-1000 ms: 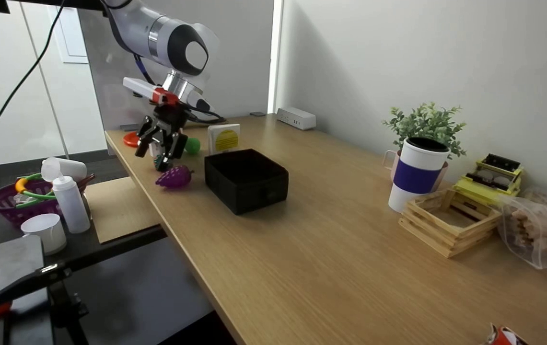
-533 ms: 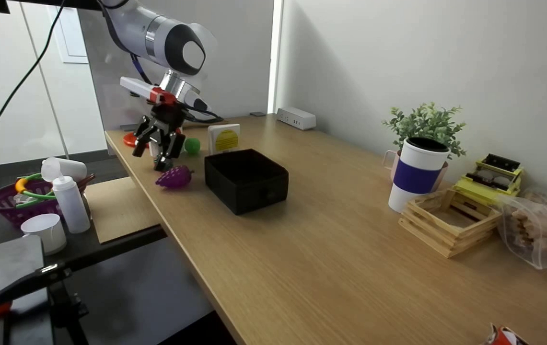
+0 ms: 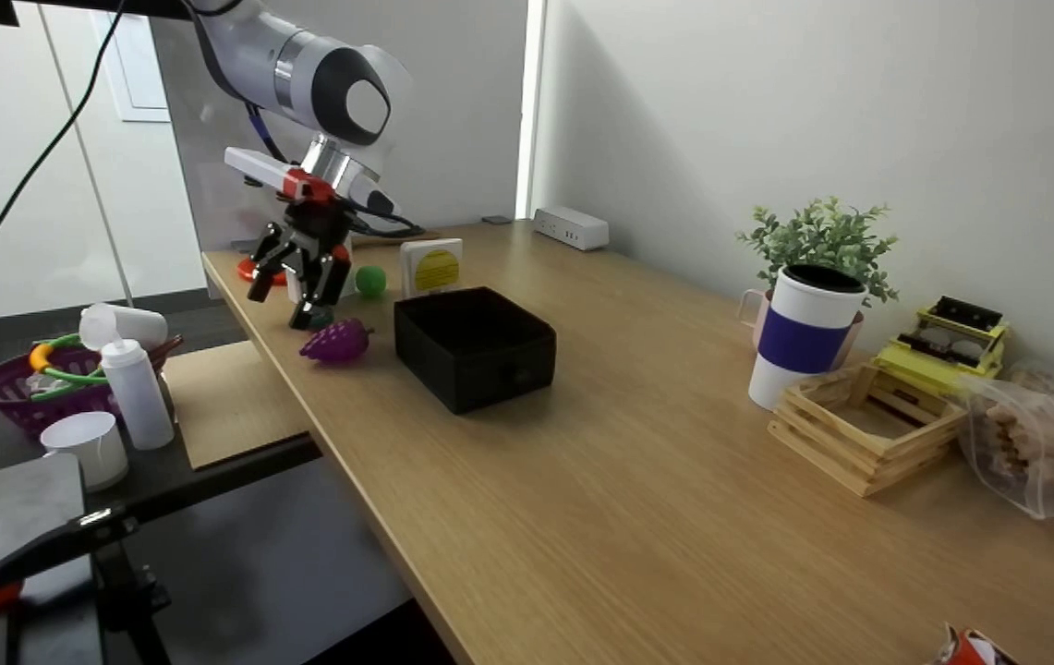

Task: Put the grapes and green and red object in black basket

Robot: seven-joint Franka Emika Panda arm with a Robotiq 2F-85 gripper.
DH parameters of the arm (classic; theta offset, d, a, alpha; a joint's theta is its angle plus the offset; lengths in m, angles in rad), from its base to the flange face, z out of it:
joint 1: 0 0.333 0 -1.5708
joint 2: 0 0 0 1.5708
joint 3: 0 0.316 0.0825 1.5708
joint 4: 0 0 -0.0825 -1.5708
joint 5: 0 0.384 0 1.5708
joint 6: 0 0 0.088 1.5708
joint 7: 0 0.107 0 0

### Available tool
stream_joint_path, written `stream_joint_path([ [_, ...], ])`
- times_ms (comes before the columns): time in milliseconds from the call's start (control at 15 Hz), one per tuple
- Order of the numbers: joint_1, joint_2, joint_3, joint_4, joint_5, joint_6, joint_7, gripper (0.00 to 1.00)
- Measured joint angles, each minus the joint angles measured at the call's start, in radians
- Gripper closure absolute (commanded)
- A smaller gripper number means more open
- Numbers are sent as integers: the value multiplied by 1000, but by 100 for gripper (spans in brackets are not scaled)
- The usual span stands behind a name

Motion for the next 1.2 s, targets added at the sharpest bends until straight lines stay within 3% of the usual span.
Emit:
stream_joint_path([
  [1200, -2, -11, -11, -44, 4, 2, 8, 0],
])
